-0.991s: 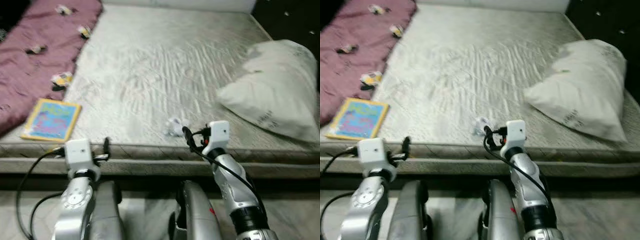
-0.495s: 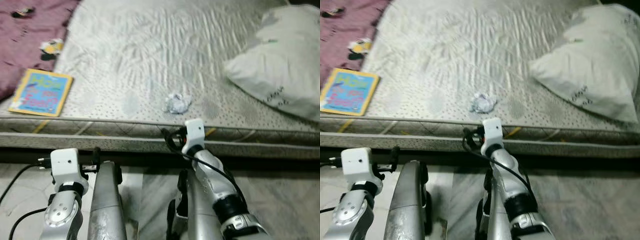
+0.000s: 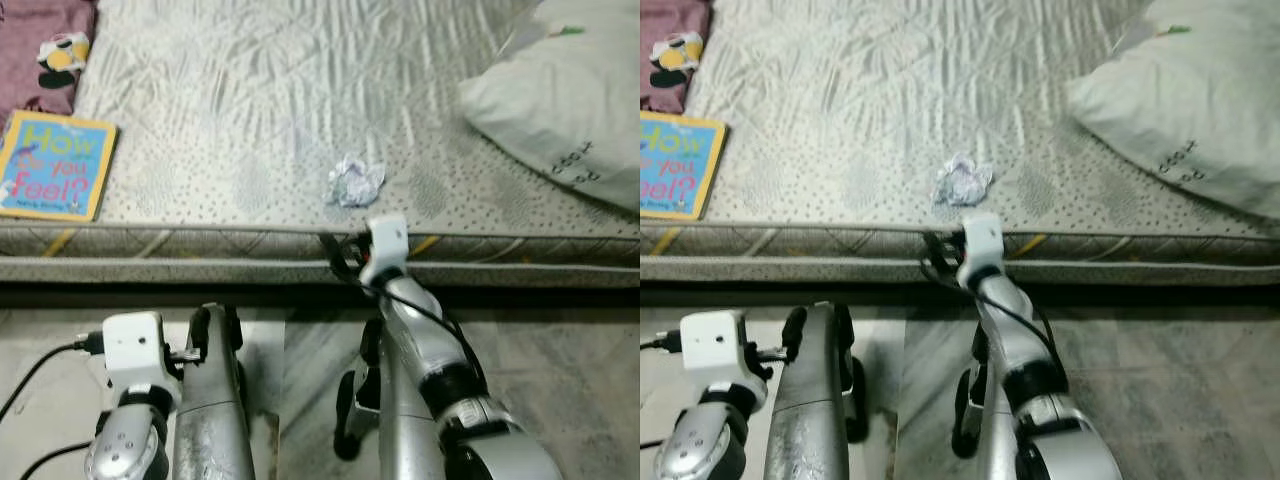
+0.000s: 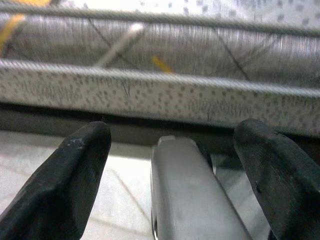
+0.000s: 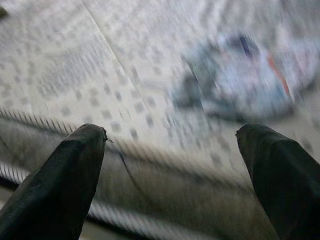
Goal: Clean up the room
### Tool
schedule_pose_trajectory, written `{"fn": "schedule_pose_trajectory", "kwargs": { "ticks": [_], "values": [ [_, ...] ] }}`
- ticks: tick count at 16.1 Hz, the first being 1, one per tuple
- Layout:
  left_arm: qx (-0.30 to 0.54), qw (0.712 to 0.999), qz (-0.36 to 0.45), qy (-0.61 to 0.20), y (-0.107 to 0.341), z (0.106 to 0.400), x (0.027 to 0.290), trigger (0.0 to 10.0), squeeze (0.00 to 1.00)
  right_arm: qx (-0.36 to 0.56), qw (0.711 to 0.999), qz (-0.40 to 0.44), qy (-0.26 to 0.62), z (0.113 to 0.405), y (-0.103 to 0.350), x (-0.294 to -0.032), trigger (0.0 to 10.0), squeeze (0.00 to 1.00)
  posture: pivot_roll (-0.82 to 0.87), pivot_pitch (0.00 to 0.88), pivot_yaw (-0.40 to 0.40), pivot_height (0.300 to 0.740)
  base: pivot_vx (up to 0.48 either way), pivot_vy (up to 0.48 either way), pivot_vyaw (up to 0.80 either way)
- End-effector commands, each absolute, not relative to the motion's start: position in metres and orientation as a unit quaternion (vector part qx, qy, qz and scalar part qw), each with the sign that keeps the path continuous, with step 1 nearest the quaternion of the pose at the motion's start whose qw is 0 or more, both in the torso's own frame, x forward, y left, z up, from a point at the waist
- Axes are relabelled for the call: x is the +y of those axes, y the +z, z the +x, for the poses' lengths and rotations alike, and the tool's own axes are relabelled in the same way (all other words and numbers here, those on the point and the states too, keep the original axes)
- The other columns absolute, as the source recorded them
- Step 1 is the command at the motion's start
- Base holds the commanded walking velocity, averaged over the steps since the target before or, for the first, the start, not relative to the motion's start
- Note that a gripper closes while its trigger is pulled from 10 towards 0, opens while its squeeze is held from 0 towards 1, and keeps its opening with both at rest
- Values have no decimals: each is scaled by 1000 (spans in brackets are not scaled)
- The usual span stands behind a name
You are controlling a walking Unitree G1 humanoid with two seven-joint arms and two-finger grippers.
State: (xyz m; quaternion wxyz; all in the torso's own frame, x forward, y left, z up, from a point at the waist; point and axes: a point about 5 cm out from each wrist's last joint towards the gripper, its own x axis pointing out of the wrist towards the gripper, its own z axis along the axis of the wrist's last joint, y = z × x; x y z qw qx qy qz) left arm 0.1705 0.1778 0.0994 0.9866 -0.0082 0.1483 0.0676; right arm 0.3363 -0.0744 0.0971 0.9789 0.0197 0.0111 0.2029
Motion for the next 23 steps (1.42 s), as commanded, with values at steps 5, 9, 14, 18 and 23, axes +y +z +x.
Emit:
{"fn": "schedule_pose_trajectory", "kwargs": {
  "ticks": [5,9,14,18,23],
  "values": [
    [164,984,-11,63,104,158,171,10000,0,-54,974,-20,219,356,130,-60,10000,0,253,414,-63,549,0,0,0],
    [167,983,-9,76,111,145,174,10000,0,-54,974,-29,217,361,133,-50,10000,0,306,437,-66,549,0,0,0],
    [175,982,-3,75,121,129,169,10000,0,-72,977,-58,190,378,158,-41,10000,0,364,472,-69,549,0,0,0],
    [174,982,-5,74,124,128,166,10000,0,-85,983,-83,141,389,176,-48,10000,0,371,476,-78,549,0,0,0],
    [178,981,-4,73,124,128,165,10000,0,-36,990,-118,74,397,171,-64,10000,0,379,472,-85,549,0,0,0]
  ]
}}
